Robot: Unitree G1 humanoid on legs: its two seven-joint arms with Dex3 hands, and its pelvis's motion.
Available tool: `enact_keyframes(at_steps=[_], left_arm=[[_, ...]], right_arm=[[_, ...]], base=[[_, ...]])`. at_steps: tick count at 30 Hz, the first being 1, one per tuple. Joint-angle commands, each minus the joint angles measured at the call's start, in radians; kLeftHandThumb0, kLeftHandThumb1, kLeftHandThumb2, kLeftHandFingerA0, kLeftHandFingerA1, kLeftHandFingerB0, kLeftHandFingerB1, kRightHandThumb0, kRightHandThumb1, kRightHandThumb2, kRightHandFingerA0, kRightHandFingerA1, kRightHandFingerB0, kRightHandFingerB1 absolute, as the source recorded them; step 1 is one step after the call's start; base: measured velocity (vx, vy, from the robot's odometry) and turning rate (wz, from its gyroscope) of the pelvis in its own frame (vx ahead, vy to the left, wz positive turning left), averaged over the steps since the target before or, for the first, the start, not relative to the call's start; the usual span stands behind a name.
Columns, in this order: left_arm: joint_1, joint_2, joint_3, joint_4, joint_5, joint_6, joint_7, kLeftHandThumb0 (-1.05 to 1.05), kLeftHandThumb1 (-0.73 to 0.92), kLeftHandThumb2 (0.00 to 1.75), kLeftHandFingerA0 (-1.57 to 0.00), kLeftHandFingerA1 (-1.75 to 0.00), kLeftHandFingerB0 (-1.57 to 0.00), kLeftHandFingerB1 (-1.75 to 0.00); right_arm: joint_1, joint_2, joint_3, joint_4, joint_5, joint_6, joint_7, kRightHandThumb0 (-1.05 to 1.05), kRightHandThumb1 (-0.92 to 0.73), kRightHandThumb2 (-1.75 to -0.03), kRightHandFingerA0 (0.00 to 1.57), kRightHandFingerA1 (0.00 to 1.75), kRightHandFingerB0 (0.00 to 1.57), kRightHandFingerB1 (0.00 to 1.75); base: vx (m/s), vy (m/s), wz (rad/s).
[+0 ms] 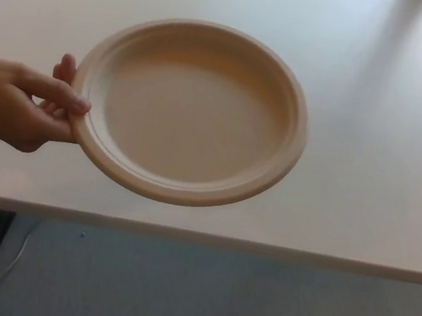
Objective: A person passes a plate to the robot and the robot grabs it with its left hand and places it at the centre of the table infront of it
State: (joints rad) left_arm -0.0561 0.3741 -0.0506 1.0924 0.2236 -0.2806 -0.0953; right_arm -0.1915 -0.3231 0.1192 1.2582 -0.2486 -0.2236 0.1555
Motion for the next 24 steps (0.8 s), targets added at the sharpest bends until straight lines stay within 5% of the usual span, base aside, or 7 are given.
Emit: enact_keyframes(at_steps=[1, 7, 13, 17, 18, 19, 24], left_arm=[[0.051, 0.022, -0.026, -0.068, 0.023, -0.203, 0.031, -0.66, 0.47, 0.78, -0.34, -0.48, -0.23, -0.41], [0.139, 0.019, -0.072, -0.258, 0.088, -0.387, 0.12, -0.67, 0.47, 0.78, -0.3, -0.46, -0.23, -0.4], [0.379, 0.018, -0.036, -0.83, 0.239, -0.531, 0.241, -0.73, 0.49, 0.81, -0.35, -0.47, -0.25, -0.41], [0.486, -0.002, -0.002, -1.206, 0.204, -0.561, 0.143, -0.72, 0.5, 0.81, -0.28, -0.44, -0.2, -0.4], [0.527, 0.016, -0.021, -1.364, 0.133, -0.532, 0.072, -0.69, 0.56, 0.58, -0.3, -0.32, -0.25, -0.31], [0.554, 0.024, -0.03, -1.452, 0.099, -0.515, 0.037, -0.71, 0.57, 0.58, -0.29, -0.32, -0.26, -0.31], [0.59, 0.035, -0.011, -1.649, 0.097, -0.516, 0.006, -0.73, 0.48, 0.79, -0.2, -0.42, -0.14, -0.4]], right_arm=[[-0.003, -0.018, -0.001, 0.021, -0.001, -0.037, 0.017, -0.71, -0.73, -0.62, 0.34, 0.55, 0.24, 0.4], [-0.008, -0.022, -0.005, 0.032, 0.0, -0.038, 0.015, -0.71, -0.74, -0.62, 0.31, 0.54, 0.24, 0.4], [-0.002, -0.02, 0.002, 0.027, -0.006, -0.04, 0.017, -0.73, -0.72, -0.61, 0.24, 0.58, 0.23, 0.45], [-0.009, -0.024, 0.003, 0.032, -0.01, -0.029, 0.015, -0.7, -0.73, -0.63, 0.31, 0.56, 0.23, 0.42], [-0.008, -0.025, 0.005, 0.031, -0.011, -0.033, 0.012, -0.72, -0.56, -0.96, 0.34, 0.64, 0.19, 0.52], [-0.008, -0.025, 0.004, 0.031, -0.01, -0.034, 0.011, -0.71, -0.72, -0.62, 0.32, 0.58, 0.24, 0.43], [-0.018, -0.026, 0.011, 0.029, -0.019, -0.032, 0.006, -0.71, -0.73, -0.62, 0.37, 0.6, 0.24, 0.44]], base=[[0.0, 0.0, 0.0], [0.0, 0.0, 0.0], [0.0, 0.0, 0.0], [0.0, 0.0, 0.0], [0.0, 0.0, 0.0], [0.0, 0.0, 0.0], [0.0, 0.0, 0.0]])
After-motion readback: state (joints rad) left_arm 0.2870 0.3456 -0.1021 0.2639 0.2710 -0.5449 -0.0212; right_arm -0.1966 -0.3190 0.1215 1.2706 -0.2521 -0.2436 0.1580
